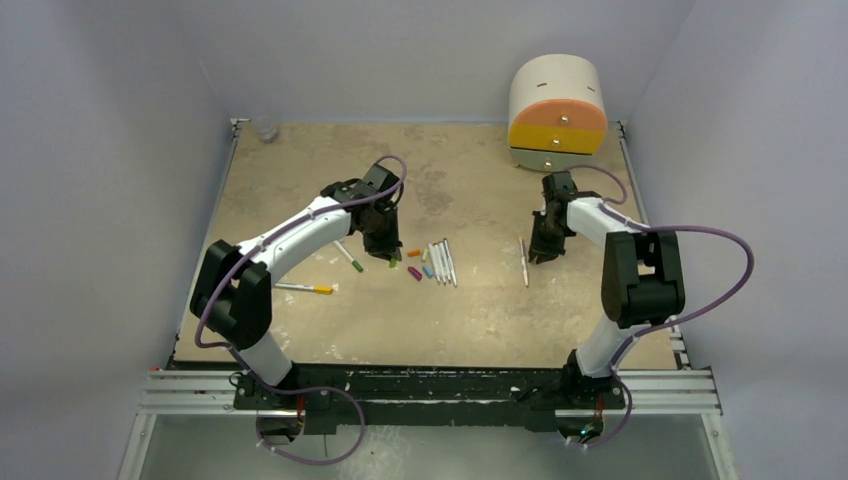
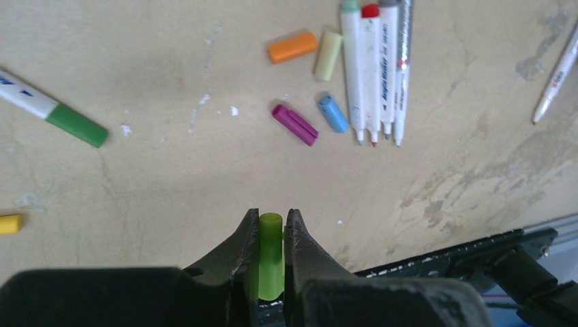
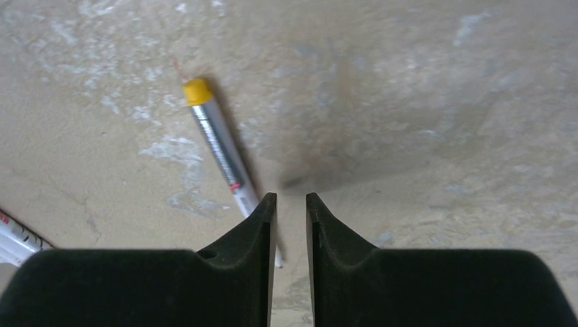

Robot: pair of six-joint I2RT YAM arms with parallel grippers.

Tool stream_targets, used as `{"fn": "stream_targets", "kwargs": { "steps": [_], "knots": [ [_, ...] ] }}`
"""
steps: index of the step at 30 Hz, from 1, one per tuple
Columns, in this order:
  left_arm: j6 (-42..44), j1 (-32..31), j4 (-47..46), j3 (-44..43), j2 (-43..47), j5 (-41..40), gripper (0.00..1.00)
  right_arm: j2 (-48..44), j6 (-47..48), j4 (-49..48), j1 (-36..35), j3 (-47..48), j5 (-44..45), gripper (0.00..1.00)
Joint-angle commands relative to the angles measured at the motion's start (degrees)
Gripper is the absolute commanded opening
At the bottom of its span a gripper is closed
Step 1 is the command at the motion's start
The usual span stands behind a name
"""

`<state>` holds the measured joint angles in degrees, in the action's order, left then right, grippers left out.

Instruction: Open the pen caps

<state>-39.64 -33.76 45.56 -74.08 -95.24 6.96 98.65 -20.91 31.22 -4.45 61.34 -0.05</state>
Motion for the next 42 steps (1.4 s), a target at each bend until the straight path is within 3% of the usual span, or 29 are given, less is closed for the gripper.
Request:
{"fn": "stream_targets", "kwargs": {
  "steps": [1,10,27,42],
  "knots": [
    [-1.3,2.0,0.1,1.2,1.2,-7.1,0.00,1.0,0.4,-1.9,-4.2,0.2,-2.1,0.24],
    [-3.4,2.5,-2.6,6.4,1.7,-9.4,0.00,2.2,-2.3,-3.3,-10.9,1.3,-4.8,0.24],
    [-4.0,2.4,-6.7,6.9,-3.5,-8.0,0.00,8.0,-0.1,-1.1,-11.8,11.6,-3.8,0.31],
    [-4.9,-0.7,-11.5,4.6,-11.4,-8.5,0.00,5.3,-1.9,-1.7,-14.7,8.6,-8.6,0.31]
  ]
}}
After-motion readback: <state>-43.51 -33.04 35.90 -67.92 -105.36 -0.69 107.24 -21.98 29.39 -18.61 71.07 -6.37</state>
